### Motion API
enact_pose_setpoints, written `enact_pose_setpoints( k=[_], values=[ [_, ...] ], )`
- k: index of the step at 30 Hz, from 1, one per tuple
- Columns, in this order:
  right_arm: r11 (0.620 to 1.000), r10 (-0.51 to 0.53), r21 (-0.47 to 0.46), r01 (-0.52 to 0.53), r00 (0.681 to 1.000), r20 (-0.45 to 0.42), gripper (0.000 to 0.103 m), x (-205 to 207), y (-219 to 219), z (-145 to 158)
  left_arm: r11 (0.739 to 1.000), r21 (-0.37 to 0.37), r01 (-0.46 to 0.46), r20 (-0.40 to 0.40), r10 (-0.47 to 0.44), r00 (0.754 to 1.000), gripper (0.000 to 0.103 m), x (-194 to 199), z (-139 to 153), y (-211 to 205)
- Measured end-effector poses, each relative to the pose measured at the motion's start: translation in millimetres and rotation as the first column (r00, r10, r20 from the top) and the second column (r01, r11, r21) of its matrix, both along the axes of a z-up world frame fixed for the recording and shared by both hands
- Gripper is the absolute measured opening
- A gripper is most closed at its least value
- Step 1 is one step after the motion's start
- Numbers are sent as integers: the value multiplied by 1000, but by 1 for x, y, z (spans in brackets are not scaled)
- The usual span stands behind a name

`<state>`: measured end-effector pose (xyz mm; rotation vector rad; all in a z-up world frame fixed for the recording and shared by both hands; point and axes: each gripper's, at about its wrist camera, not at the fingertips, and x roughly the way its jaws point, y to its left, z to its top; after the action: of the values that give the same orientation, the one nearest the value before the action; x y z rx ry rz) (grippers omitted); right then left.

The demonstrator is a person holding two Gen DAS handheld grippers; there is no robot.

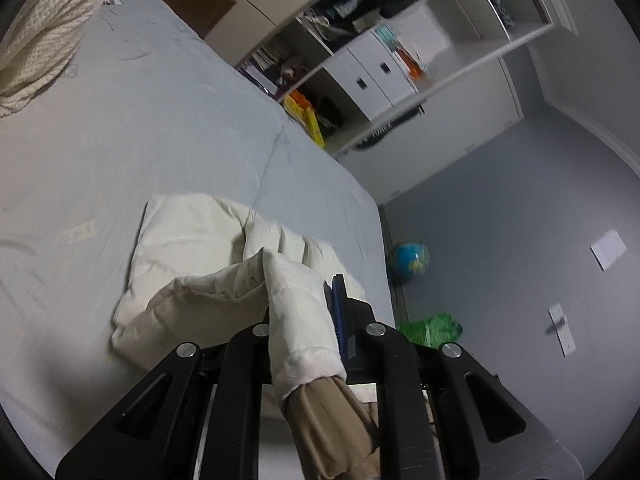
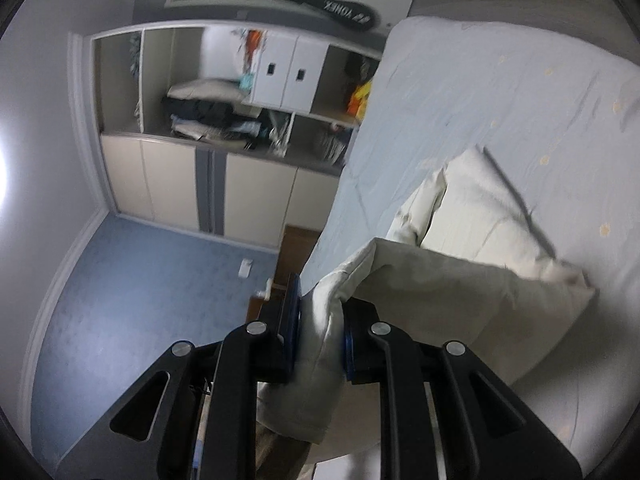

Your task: Fold large clothes

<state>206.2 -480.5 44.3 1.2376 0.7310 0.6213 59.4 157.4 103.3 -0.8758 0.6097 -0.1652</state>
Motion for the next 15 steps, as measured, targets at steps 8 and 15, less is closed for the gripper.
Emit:
enact_pose_setpoints(
  k=[8,15],
  values=[
    [996,-81,29,83,996,-47,14,53,14,-31,998,-37,-44,17,44,999,13,40,-25,18],
    [991,-117,55,124,987,-106,15,88,30,-56,996,-72,-58,-12,57,998,14,72,-47,30]
  ],
)
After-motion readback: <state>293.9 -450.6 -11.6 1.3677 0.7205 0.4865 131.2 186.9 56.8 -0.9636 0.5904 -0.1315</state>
